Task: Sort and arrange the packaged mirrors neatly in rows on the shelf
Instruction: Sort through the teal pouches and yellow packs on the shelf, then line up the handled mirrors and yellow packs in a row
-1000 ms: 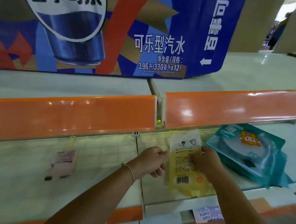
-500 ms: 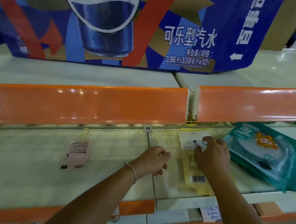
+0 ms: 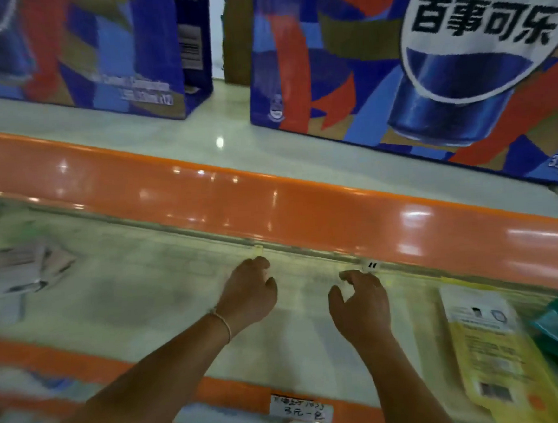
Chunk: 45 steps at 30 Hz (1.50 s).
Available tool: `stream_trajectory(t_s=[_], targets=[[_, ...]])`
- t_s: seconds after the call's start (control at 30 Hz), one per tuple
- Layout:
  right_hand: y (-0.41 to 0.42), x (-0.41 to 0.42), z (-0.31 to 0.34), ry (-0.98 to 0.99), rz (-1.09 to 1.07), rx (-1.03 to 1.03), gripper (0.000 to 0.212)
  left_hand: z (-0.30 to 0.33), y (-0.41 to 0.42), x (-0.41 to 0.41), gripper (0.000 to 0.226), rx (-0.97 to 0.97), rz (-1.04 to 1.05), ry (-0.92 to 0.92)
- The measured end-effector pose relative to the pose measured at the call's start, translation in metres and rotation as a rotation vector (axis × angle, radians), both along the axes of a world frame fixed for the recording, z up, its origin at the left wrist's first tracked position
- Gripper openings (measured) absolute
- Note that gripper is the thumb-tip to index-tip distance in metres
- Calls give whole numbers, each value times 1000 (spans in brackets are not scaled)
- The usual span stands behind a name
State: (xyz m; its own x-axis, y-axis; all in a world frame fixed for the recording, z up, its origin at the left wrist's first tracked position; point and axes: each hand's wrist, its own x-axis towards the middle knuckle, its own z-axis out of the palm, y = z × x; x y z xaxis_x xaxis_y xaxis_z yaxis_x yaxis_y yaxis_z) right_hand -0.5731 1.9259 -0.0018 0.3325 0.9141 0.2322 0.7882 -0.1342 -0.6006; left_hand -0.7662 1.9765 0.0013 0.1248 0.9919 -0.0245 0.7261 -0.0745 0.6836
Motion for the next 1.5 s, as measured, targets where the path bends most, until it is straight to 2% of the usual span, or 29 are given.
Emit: stream_trajectory(t_s=[0.1,0.23,0.37,0.47,0.67,0.83,0.9,1.07,1.2,1.37,1.5], targets=[[10,-40,-2,28,38,-57,33,-2,9,-39,42,-46,80,-75],[27,-83,-7,74,63,-165,38,-7,18,-80,45,-239,143,-343],[39,-113,-14,218,-8,-275,45,-13,21,-102,42,-451,197,-615],[43,-126,-18,320,-52,-326,49,-20,21,-105,35,-540,196,-739],[49,-132,-20,392,-147,-373,47,-23,24,-99,16,-608,223,-844],[58,-121,-20,556,-156,-416,27,-17,28,-95,10,-654,298,-851],[59,-116,-23,605,-109,-427,24,-14,26,-94,6,-680,315,-843],[59,-115,-28,702,34,-474,30,-6,14,-100,7,-688,305,-738],[59,-131,-25,819,151,-497,32,-6,4,-124,17,-526,268,-489],[69,-169,-25,910,266,-516,38,-7,-4,-169,47,-341,303,-225],[74,-215,-18,882,398,-525,20,-7,-3,-213,49,-182,385,-61]])
